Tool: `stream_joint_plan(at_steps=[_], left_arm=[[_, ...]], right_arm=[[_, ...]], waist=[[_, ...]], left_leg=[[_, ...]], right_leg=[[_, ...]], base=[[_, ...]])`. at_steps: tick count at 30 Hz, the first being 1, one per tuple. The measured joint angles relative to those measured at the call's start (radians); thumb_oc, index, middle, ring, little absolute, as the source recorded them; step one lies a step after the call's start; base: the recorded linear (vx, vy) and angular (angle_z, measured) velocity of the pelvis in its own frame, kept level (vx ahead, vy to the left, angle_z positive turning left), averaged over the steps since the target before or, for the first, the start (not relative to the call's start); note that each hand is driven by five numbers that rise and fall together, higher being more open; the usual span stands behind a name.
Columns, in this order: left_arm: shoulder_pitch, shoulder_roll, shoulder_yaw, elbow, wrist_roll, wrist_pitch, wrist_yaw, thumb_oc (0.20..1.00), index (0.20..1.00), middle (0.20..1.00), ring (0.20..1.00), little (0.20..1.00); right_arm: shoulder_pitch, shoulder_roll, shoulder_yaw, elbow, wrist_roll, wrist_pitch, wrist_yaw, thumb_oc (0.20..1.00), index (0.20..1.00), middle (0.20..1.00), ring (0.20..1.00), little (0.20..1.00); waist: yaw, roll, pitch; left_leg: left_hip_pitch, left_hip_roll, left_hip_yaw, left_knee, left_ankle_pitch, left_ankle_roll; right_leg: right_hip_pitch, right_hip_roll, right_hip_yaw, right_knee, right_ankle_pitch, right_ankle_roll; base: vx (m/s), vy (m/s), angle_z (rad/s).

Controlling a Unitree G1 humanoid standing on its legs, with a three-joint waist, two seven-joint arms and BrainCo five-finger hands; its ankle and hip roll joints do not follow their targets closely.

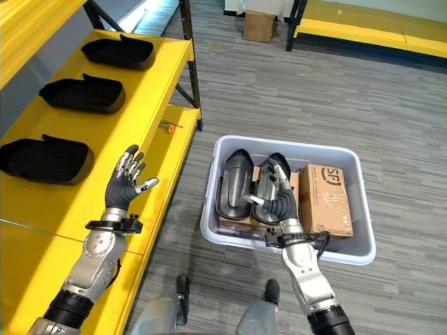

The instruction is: Move parts from the plastic box to the shelf.

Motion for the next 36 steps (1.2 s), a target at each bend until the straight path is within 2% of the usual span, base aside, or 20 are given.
stream_joint_plan(at_steps=[2, 3, 5, 7, 8, 11, 14, 16, 18, 22, 27, 30, 33, 34, 36], left_arm=[[0.003, 0.0, -0.001, 0.0, 0.0, 0.0, 0.001, 1.0, 1.0, 1.0, 1.0, 1.0], [0.002, -0.005, -0.005, 0.0, 0.0, 0.001, 0.001, 1.0, 1.0, 1.0, 1.0, 1.0], [0.0, -0.009, -0.008, 0.0, 0.0, 0.0, 0.001, 1.0, 1.0, 1.0, 1.0, 1.0], [-0.015, -0.011, -0.036, -0.001, -0.001, -0.001, 0.004, 1.0, 1.0, 1.0, 1.0, 1.0], [-0.022, -0.018, -0.064, -0.001, -0.001, 0.0, 0.002, 1.0, 1.0, 1.0, 1.0, 1.0], [-0.052, -0.044, -0.103, -0.002, -0.004, -0.003, 0.012, 1.0, 1.0, 1.0, 1.0, 1.0], [-0.127, -0.08, -0.129, -0.002, -0.004, -0.006, 0.027, 1.0, 1.0, 1.0, 1.0, 1.0], [-0.183, -0.1, -0.127, -0.002, -0.004, -0.01, 0.045, 1.0, 1.0, 1.0, 1.0, 1.0], [-0.196, -0.101, -0.126, -0.002, -0.004, -0.01, 0.046, 1.0, 1.0, 1.0, 1.0, 1.0], [-0.203, -0.101, -0.119, -0.001, -0.006, -0.012, 0.081, 1.0, 1.0, 1.0, 1.0, 1.0], [-0.222, -0.101, -0.115, -0.001, -0.008, -0.026, 0.087, 1.0, 1.0, 1.0, 1.0, 1.0], [-0.219, -0.101, -0.116, 0.0, -0.031, -0.03, 0.087, 1.0, 1.0, 1.0, 1.0, 1.0], [-0.223, -0.101, -0.123, 0.0, -0.041, -0.03, 0.087, 1.0, 1.0, 1.0, 1.0, 1.0], [-0.223, -0.101, -0.122, 0.0, -0.041, -0.03, 0.087, 1.0, 1.0, 1.0, 1.0, 1.0], [-0.232, -0.101, -0.124, 0.0, -0.042, -0.03, 0.086, 1.0, 1.0, 1.0, 1.0, 1.0]], right_arm=[[-0.006, -0.001, -0.003, 0.003, 0.002, 0.001, -0.001, 1.0, 1.0, 1.0, 1.0, 1.0], [-0.028, -0.002, -0.004, 0.005, 0.004, 0.002, -0.006, 1.0, 1.0, 1.0, 1.0, 1.0], [-0.065, -0.002, -0.005, 0.016, 0.012, 0.001, -0.024, 1.0, 1.0, 1.0, 1.0, 1.0], [-0.131, -0.002, -0.004, 0.066, 0.032, 0.001, -0.052, 1.0, 1.0, 1.0, 1.0, 1.0], [-0.15, -0.004, -0.008, 0.091, 0.039, 0.003, -0.066, 1.0, 1.0, 1.0, 1.0, 1.0], [-0.219, -0.01, 0.0, 0.121, 0.038, 0.004, -0.112, 1.0, 1.0, 1.0, 1.0, 1.0], [-0.337, -0.012, 0.006, 0.172, 0.038, 0.005, -0.159, 1.0, 1.0, 1.0, 1.0, 1.0], [-0.41, -0.012, 0.039, 0.185, 0.037, 0.005, -0.19, 1.0, 1.0, 1.0, 1.0, 1.0], [-0.414, -0.011, 0.056, 0.187, 0.037, 0.006, -0.201, 1.0, 1.0, 1.0, 1.0, 1.0], [-0.444, -0.01, 0.075, 0.199, 0.037, 0.006, -0.232, 1.0, 1.0, 1.0, 1.0, 1.0], [-0.555, -0.011, 0.073, 0.317, 0.038, 0.007, -0.254, 1.0, 1.0, 1.0, 1.0, 1.0], [-0.568, -0.015, 0.072, 0.319, 0.038, 0.008, -0.259, 1.0, 1.0, 1.0, 1.0, 1.0], [-0.615, -0.014, 0.06, 0.402, 0.041, 0.007, -0.274, 1.0, 1.0, 1.0, 1.0, 1.0], [-0.619, -0.016, 0.047, 0.408, 0.052, 0.008, -0.286, 1.0, 1.0, 1.0, 1.0, 1.0], [-0.643, -0.014, 0.044, 0.485, 0.101, 0.008, -0.294, 1.0, 1.0, 1.0, 1.0, 1.0]], waist=[[-0.006, -0.011, 0.0], [-0.022, -0.014, 0.0], [-0.029, -0.014, 0.001], [-0.055, -0.002, 0.008], [-0.06, 0.012, 0.017], [-0.07, 0.057, 0.045], [-0.082, 0.12, 0.094], [-0.083, 0.163, 0.158], [-0.084, 0.169, 0.183], [-0.083, 0.16, 0.218], [-0.079, 0.168, 0.226], [-0.074, 0.171, 0.228], [-0.064, 0.185, 0.234], [-0.056, 0.198, 0.241], [-0.048, 0.202, 0.243]], left_leg=[[-0.011, 0.005, 0.006, 0.002, -0.002, -0.002], [-0.027, 0.014, 0.019, 0.012, -0.004, -0.007], [-0.053, 0.027, 0.041, 0.025, -0.008, -0.014], [-0.093, 0.045, 0.045, 0.043, -0.004, -0.024], [-0.099, 0.06, 0.042, 0.045, 0.002, -0.033], [-0.12, 0.093, 0.051, 0.043, 0.007, -0.042], [-0.15, 0.096, 0.064, 0.026, 0.036, -0.049], [-0.154, 0.111, 0.09, 0.005, 0.054, -0.053], [-0.147, 0.121, 0.092, -0.012, 0.065, -0.059], [-0.127, 0.133, 0.12, -0.047, 0.081, -0.063], [-0.125, 0.129, 0.135, -0.085, 0.106, -0.064], [-0.124, 0.129, 0.136, -0.094, 0.112, -0.065], [-0.124, 0.126, 0.135, -0.095, 0.112, -0.066], [-0.124, 0.125, 0.133, -0.097, 0.113, -0.066], [-0.128, 0.122, 0.129, -0.114, 0.123, -0.066]], right_leg=[[-0.009, 0.006, 0.001, -0.015, -0.001, 0.002], [-0.026, 0.012, 0.005, -0.025, -0.01, 0.013], [-0.058, 0.019, 0.02, -0.033, -0.022, 0.03], [-0.092, 0.034, 0.028, -0.04, -0.02, 0.067], [-0.097, 0.046, 0.028, -0.046, -0.015, 0.075], [-0.145, 0.074, 0.042, -0.024, -0.022, 0.061], [-0.211, 0.09, 0.071, -0.006, -0.007, 0.06], [-0.255, 0.107, 0.097, 0.015, -0.002, 0.056], [-0.262, 0.121, 0.1, 0.02, 0.0, 0.051], [-0.297, 0.14, 0.126, 0.051, -0.009, 0.039], [-0.332, 0.145, 0.143, 0.068, -0.011, 0.036], [-0.334, 0.145, 0.143, 0.068, -0.011, 0.035], [-0.334, 0.142, 0.142, 0.068, -0.011, 0.035], [-0.334, 0.142, 0.141, 0.068, -0.011, 0.035], [-0.341, 0.141, 0.136, 0.068, -0.011, 0.035]], base=[[0.03, 0.02, -0.16], [-0.01, -0.01, -0.34], [-0.02, -0.037, -0.4], [-0.02, -0.032, -0.2], [-0.07, -0.057, -0.11], [-0.08, -0.058, -0.24], [-0.08, -0.057, -0.24], [-0.06, -0.09, -0.31], [-0.04, -0.054, -0.19], [-0.04, -0.061, -0.21], [-0.02, -0.03, -0.07], [0.0, 0.0, 0.0], [0.0, 0.0, 0.0], [0.0, 0.0, 0.0], [0.0, -0.029, 0.05]])
